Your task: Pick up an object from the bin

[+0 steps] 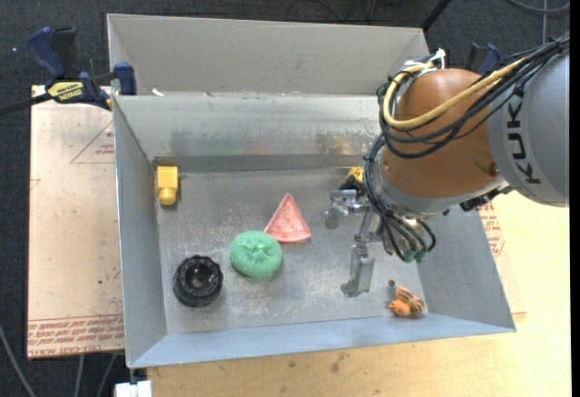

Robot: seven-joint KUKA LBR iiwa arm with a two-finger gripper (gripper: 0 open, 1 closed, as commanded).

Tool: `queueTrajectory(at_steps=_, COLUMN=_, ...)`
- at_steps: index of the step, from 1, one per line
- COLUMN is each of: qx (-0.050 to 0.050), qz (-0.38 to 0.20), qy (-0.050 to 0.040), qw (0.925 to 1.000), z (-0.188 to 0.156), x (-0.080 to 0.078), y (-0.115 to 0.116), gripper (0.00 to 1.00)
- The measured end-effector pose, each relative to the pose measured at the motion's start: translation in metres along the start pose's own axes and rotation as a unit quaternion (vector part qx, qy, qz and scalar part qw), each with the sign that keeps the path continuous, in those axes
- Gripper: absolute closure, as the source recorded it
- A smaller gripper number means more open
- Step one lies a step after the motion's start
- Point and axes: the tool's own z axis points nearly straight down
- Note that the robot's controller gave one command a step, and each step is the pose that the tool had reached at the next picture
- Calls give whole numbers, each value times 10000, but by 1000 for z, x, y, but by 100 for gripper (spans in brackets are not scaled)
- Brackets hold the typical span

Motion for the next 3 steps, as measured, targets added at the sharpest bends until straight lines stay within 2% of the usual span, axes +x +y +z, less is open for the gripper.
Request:
queueTrajectory(at_steps=1, qx=0, qz=0, qy=0, qw=10000, z=0, x=0, y=0, gripper=0)
queueTrajectory(at_steps=2, qx=-1, qz=355, qy=-33, qw=9994, z=42, x=-18, y=26, gripper=0)
queueTrajectory(at_steps=3, qx=-3, qz=429, qy=-17, qw=9991, z=54, x=-23, y=34, gripper=0)
